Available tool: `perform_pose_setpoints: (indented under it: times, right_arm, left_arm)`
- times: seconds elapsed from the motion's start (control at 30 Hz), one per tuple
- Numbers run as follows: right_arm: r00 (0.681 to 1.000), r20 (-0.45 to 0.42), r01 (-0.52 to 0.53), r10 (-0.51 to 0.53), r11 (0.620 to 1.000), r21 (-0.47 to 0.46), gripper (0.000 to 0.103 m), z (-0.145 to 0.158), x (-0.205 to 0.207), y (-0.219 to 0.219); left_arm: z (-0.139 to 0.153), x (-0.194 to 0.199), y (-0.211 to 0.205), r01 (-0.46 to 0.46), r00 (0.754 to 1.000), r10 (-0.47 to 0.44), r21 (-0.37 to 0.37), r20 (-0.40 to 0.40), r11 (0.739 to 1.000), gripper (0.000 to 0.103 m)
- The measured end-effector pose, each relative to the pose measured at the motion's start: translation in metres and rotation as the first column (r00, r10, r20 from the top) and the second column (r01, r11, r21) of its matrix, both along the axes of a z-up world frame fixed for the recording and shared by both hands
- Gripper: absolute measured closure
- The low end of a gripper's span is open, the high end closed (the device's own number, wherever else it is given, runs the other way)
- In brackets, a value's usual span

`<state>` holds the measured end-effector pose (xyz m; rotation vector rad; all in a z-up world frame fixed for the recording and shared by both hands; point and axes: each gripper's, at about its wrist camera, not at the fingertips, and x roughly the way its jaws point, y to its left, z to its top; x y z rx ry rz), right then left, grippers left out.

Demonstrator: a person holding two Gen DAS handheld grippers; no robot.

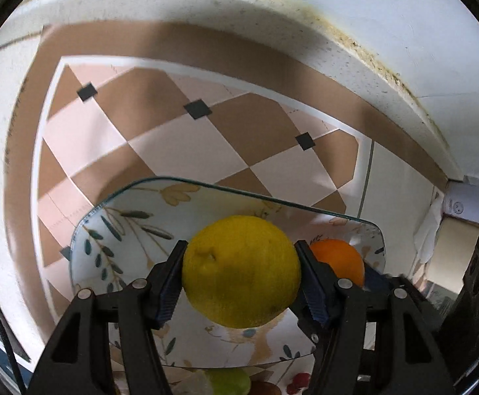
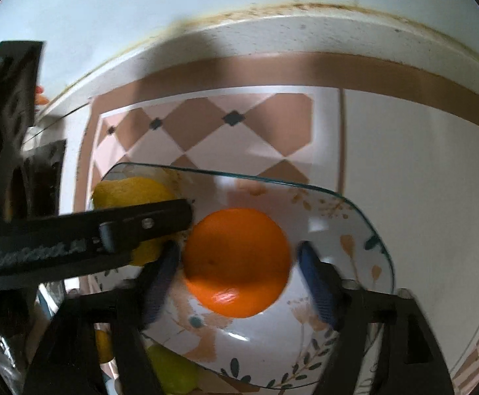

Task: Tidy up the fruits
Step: 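Place the pear on the plate with the left tool while the right places the orange, then grasp a yellow pear with the left tool while the right tool grasps a brown fruit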

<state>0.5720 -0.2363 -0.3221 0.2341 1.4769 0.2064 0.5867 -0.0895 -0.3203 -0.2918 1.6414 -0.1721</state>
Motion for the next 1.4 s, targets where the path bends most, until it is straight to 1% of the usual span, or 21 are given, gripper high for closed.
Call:
perform_pose_setpoints:
  times: [0.07, 0.1, 0.13, 0.17, 0.3, 0.4, 0.5, 0.6, 0.7, 0.83, 0.93, 1.1, 1.33, 1.4]
  right_arm:
    - [1.000, -0.006, 0.019, -0.019, 1.000, 0.005, 0.015, 0.003, -0.002, -0.008]
    - [1.000, -0.010, 0.029, -0.029, 1.000, -0.008, 0.013, 0.005, -0.004, -0.011]
    - [0.999, -0.012, 0.035, -0.035, 0.999, -0.024, 0.008, 0.008, -0.005, -0.011]
    - [0.999, -0.011, 0.041, -0.041, 0.998, -0.041, 0.006, 0.011, -0.008, -0.013]
    - [0.997, -0.006, 0.070, -0.071, 0.992, -0.109, 0.006, 0.026, -0.024, -0.016]
    - [0.996, 0.013, 0.092, -0.091, 0.984, -0.155, 0.006, 0.038, -0.041, -0.018]
    - [0.993, 0.032, 0.118, -0.114, 0.978, -0.172, 0.006, 0.051, -0.061, -0.021]
    - [0.990, 0.051, 0.139, -0.132, 0.975, -0.173, 0.006, 0.061, -0.080, -0.016]
    - [0.987, 0.084, 0.149, -0.136, 0.973, -0.177, 0.006, 0.077, -0.102, -0.016]
    - [0.982, 0.136, 0.157, -0.134, 0.971, -0.182, 0.006, 0.102, -0.132, -0.010]
    - [0.977, 0.172, 0.164, -0.129, 0.965, -0.206, 0.006, 0.113, -0.148, 0.007]
    - [0.968, 0.217, 0.171, -0.125, 0.963, -0.209, 0.006, 0.135, -0.179, 0.021]
    - [0.945, 0.301, 0.195, -0.128, 0.959, -0.203, 0.006, 0.170, -0.215, 0.034]
    - [0.938, 0.322, 0.200, -0.129, 0.959, -0.200, 0.006, 0.180, -0.224, 0.036]
  left_arm:
    - [0.008, 0.005, 0.001, 0.025, 0.999, -0.026, 0.033, 0.029, 0.999, 0.026]
    - [0.013, 0.006, 0.000, 0.036, 0.998, -0.038, 0.049, 0.043, 0.998, 0.014]
    - [0.018, 0.006, 0.000, 0.046, 0.997, -0.051, 0.065, 0.062, 0.997, 0.013]
    - [0.021, 0.007, 0.001, 0.053, 0.995, -0.059, 0.084, 0.076, 0.995, 0.013]
    - [0.040, -0.003, 0.004, 0.079, 0.985, -0.104, 0.169, 0.140, 0.982, 0.012]
    - [0.052, -0.023, 0.013, 0.084, 0.974, -0.130, 0.234, 0.187, 0.969, 0.012]
    - [0.059, -0.044, 0.023, 0.072, 0.967, -0.135, 0.272, 0.218, 0.959, 0.012]
    - [0.068, -0.068, 0.034, 0.053, 0.960, -0.126, 0.281, 0.249, 0.958, 0.012]
    - [0.080, -0.096, 0.043, 0.045, 0.948, -0.134, 0.295, 0.289, 0.954, 0.012]
    - [0.102, -0.127, 0.054, 0.037, 0.922, -0.144, 0.288, 0.360, 0.957, 0.012]
    - [0.115, -0.149, 0.057, 0.038, 0.900, -0.164, 0.302, 0.404, 0.953, 0.012]
    - [0.138, -0.183, 0.060, 0.040, 0.871, -0.187, 0.314, 0.455, 0.949, 0.012]
    - [0.174, -0.218, 0.064, 0.033, 0.817, -0.201, 0.304, 0.541, 0.952, 0.012]
    - [0.181, -0.226, 0.064, 0.037, 0.812, -0.200, 0.293, 0.549, 0.955, 0.012]
